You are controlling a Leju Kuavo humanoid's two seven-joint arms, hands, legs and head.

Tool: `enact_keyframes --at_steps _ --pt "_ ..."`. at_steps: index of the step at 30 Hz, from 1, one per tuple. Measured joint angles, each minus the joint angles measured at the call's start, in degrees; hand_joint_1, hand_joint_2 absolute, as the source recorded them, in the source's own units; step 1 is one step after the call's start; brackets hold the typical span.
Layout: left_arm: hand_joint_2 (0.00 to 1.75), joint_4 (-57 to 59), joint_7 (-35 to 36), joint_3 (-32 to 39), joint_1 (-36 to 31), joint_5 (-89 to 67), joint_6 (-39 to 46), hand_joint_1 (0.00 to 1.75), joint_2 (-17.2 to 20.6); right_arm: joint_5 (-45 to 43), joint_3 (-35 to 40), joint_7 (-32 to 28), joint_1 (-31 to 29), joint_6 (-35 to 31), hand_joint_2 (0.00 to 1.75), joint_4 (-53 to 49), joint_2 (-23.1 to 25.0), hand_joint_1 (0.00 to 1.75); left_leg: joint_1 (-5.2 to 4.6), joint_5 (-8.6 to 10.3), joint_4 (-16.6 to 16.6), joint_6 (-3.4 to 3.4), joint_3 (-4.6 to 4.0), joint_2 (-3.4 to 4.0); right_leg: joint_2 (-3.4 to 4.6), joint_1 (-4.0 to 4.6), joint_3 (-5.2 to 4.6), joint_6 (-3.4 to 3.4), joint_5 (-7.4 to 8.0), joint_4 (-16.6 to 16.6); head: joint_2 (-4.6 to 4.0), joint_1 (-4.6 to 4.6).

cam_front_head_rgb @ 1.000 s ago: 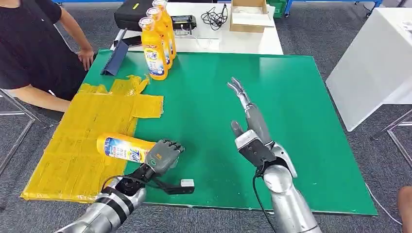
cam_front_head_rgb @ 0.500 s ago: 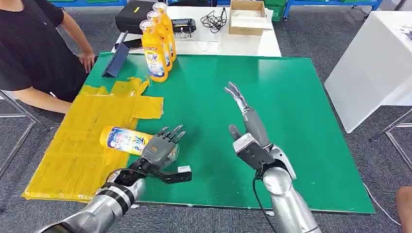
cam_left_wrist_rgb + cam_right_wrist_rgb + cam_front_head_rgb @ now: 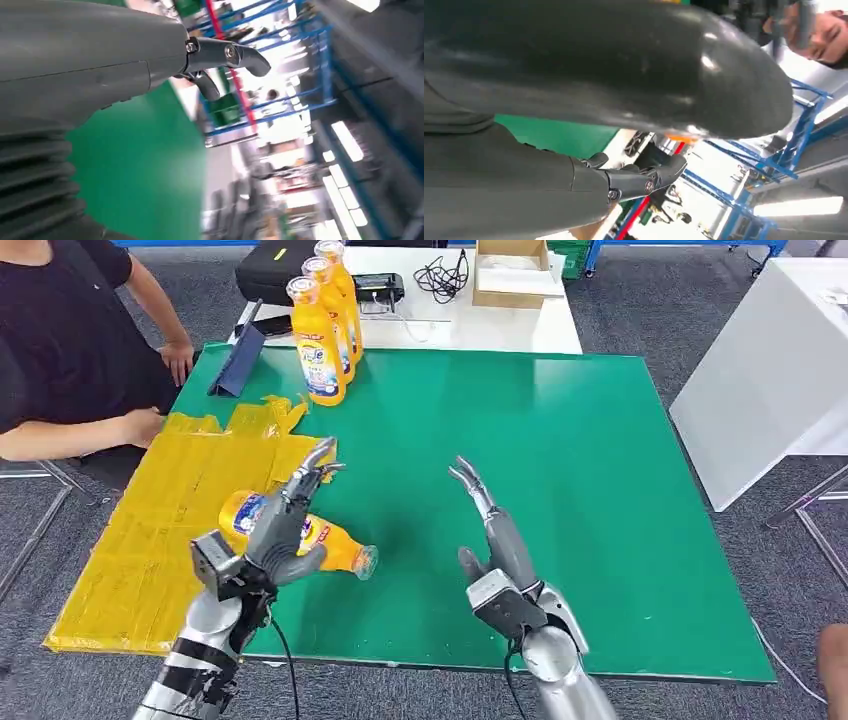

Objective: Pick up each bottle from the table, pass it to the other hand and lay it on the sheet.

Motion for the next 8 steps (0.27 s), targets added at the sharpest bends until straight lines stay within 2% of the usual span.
enact_keyframes --at_steps 8 --pt "0.0 -6.0 -1.0 5.5 4.2 6.6 -6.4 0.0 -2.3 -0.1 -0.8 -2.5 4.5 -1.2 0.0 -2.7 1.9 0.0 0.01 0.0 0.0 0.0 0.0 0.07 0.0 0.01 -0.02 0.0 0.0 0.0 0.0 0.0"
